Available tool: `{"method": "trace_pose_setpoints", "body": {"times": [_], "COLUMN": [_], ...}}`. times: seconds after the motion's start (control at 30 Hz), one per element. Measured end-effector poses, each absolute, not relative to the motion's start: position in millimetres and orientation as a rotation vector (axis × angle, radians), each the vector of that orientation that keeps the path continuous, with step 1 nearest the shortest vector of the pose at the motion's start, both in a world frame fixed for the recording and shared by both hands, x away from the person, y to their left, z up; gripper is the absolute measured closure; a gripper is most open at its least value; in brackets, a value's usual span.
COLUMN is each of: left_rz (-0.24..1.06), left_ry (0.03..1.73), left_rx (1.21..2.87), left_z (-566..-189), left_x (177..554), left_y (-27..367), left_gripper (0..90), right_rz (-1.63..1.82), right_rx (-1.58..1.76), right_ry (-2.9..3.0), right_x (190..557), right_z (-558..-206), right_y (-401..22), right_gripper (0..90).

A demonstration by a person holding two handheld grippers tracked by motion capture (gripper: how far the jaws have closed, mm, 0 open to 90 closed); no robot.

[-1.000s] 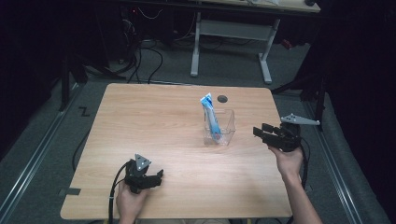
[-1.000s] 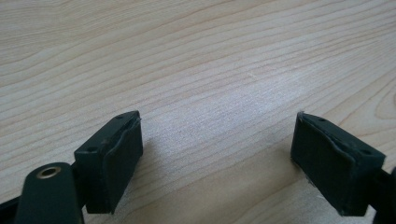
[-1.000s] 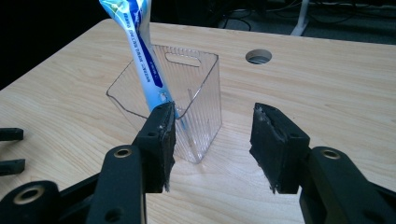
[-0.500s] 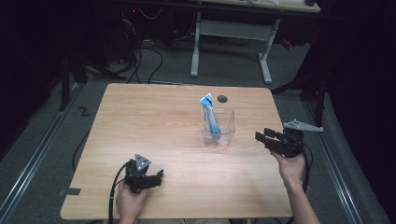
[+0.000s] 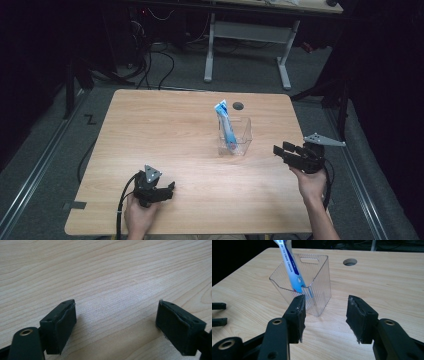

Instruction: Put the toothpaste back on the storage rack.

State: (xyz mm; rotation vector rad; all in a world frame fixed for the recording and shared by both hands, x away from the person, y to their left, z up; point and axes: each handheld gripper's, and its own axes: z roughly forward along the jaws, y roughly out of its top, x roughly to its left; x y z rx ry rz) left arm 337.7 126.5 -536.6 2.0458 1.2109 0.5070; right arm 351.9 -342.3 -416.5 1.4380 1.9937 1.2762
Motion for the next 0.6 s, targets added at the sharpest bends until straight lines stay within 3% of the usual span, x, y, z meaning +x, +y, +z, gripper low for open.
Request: {"method": "trace_pose_setpoints", "body": {"times": [0.6], "left_rz": [0.507], "left_ry": [1.211], "left_rx": [2.046], "left_z": [-536.5], "left_x": [337.7], "left_y": [126.5], "left_gripper": [17.1], "right_rz": [1.281], "right_rx": [1.482], "right_ry": [1.984], "right_x": [342.9], "right_z": [-433.8], "right_y": [-344.6], "right_gripper": [49.7]}}
